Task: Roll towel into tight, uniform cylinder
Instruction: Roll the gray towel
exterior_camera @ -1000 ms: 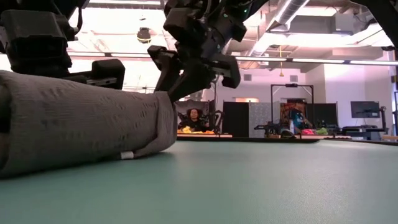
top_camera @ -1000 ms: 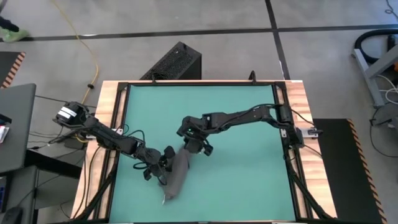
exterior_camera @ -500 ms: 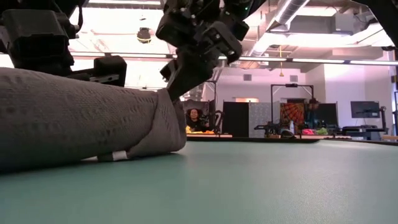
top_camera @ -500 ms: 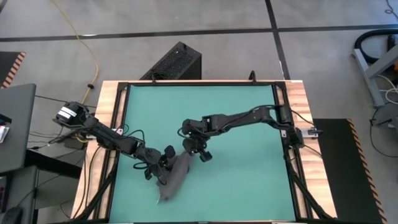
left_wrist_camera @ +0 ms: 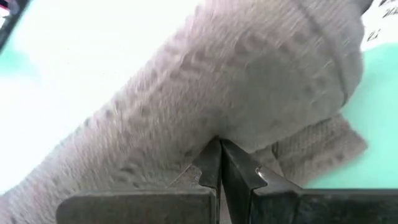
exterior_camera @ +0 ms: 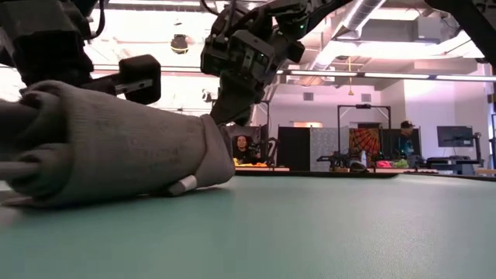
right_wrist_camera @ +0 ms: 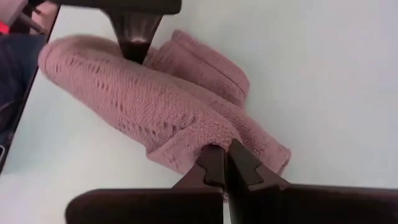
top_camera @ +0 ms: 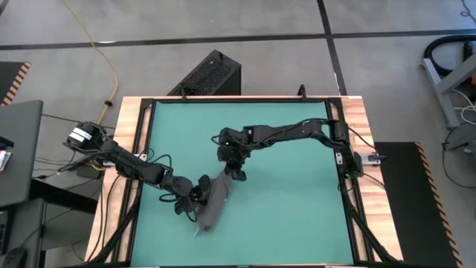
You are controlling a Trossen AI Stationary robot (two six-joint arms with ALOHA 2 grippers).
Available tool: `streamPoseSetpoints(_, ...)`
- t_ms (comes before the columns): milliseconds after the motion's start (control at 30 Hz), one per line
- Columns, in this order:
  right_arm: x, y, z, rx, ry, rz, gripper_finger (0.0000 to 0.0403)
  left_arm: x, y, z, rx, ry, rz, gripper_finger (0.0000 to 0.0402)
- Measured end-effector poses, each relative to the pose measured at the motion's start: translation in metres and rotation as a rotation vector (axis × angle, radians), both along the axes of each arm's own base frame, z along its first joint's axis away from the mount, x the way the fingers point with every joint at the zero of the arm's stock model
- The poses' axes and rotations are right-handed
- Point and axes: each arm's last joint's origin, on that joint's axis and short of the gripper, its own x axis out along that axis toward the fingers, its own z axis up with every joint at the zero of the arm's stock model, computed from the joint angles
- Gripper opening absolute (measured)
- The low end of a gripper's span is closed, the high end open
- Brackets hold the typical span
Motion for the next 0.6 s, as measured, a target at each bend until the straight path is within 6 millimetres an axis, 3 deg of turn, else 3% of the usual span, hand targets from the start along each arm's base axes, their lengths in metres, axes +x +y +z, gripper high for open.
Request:
streamPoseSetpoints(400,0.0,-0.004,0.001,0.065,0.026,-0.071,0.0011,0.003,0.0,0.003,0.009,-0.051,0.013,0.0)
streamPoseSetpoints(600,0.0,-0.004,0.0,0.053,0.035,-0.086,0.0011,0.002,-0.004,0.022,0.126,-0.174,0.111,0.0)
